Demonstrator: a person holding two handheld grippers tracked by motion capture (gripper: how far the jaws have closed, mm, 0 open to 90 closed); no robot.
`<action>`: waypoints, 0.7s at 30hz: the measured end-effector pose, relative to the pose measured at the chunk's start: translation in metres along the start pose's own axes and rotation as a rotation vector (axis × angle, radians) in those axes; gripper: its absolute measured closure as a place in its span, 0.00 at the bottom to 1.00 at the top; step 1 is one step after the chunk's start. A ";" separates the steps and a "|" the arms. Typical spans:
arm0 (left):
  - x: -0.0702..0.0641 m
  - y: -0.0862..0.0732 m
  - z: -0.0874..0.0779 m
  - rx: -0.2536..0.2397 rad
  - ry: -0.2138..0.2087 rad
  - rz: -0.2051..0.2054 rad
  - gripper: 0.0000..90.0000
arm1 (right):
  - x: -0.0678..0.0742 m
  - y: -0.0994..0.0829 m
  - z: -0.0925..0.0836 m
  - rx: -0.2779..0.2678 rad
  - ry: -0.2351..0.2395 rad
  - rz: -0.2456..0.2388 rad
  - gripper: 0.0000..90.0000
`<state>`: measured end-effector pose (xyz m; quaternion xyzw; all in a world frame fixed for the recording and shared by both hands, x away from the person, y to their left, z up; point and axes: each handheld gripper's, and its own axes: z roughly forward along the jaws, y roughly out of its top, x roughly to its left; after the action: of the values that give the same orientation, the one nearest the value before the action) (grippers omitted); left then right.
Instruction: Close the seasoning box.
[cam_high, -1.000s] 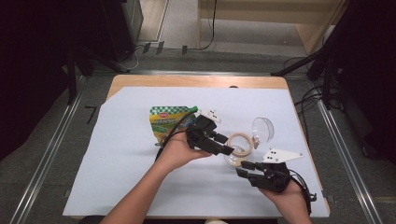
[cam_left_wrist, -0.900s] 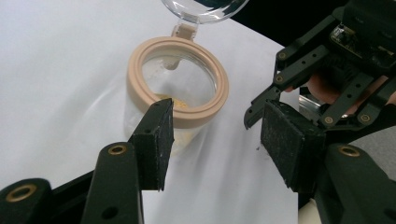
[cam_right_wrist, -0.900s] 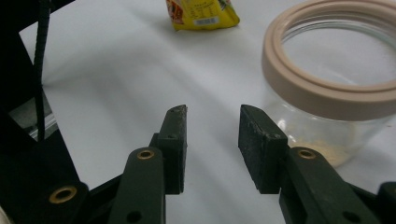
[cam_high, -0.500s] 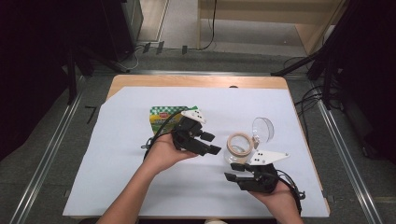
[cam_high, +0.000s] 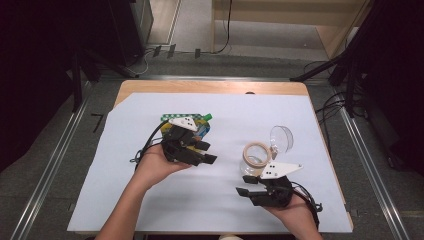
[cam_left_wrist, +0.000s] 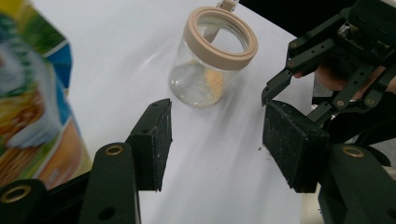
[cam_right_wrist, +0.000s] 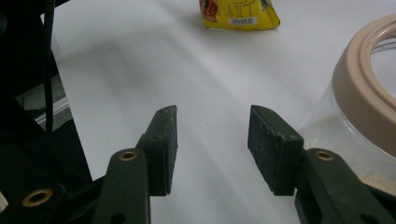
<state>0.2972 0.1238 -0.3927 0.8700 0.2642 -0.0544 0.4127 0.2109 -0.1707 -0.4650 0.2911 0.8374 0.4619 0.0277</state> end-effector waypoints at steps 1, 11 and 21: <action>0.001 0.000 -0.002 -0.007 -0.003 -0.003 0.48 | 0.000 0.000 0.000 0.003 -0.002 0.002 0.60; 0.013 -0.006 -0.029 -0.012 0.018 -0.023 0.49 | 0.000 -0.001 0.001 0.018 -0.013 -0.007 0.59; 0.029 -0.019 -0.058 -0.037 0.062 -0.058 0.49 | 0.000 -0.002 0.001 0.021 -0.018 -0.012 0.59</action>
<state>0.3052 0.1887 -0.3770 0.8554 0.3031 -0.0345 0.4186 0.2107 -0.1706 -0.4671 0.2903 0.8436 0.4503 0.0350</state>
